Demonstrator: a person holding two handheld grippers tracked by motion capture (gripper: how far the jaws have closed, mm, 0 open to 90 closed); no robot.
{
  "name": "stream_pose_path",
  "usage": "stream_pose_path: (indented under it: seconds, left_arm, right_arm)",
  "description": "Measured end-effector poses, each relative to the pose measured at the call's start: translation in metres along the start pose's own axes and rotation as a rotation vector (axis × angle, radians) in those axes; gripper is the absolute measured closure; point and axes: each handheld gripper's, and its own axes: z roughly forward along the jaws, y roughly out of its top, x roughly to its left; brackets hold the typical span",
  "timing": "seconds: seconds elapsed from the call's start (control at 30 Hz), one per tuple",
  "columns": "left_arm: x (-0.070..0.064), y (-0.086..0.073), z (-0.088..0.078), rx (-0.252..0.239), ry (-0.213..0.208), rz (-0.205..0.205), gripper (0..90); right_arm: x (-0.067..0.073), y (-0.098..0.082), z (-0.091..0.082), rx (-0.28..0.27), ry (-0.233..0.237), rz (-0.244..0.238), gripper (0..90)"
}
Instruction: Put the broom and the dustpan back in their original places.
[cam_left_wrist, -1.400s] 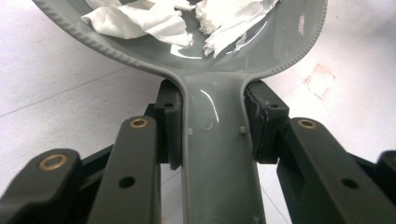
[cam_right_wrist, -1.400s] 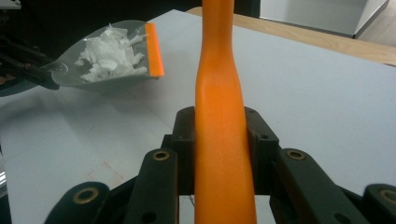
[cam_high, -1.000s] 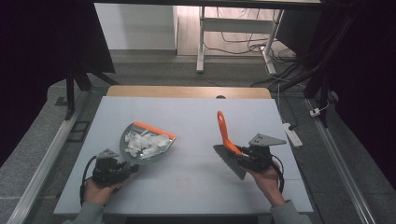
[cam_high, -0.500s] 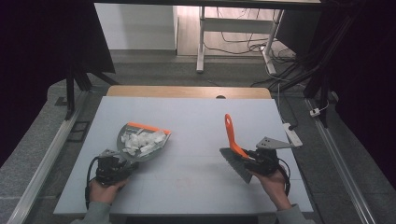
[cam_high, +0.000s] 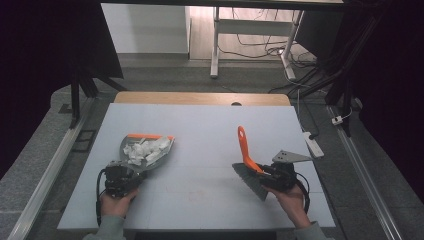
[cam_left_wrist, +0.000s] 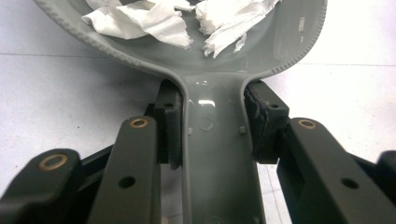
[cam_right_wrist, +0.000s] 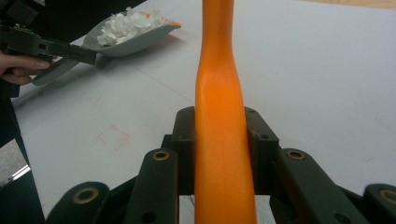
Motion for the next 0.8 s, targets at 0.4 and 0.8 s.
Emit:
stream_pose_path:
  seconds: [0.4, 0.8]
  left_arm:
    - [0.002, -0.001, 0.007, 0.039, 0.018, 0.008, 61.7]
    - [0.001, -0.001, 0.008, 0.033, 0.017, 0.024, 56.6]
  right_arm:
    - [-0.007, -0.009, 0.02, 0.082, 0.03, 0.057, 70.2]
    - [-0.025, -0.011, 0.03, 0.127, -0.029, 0.099, 70.2]
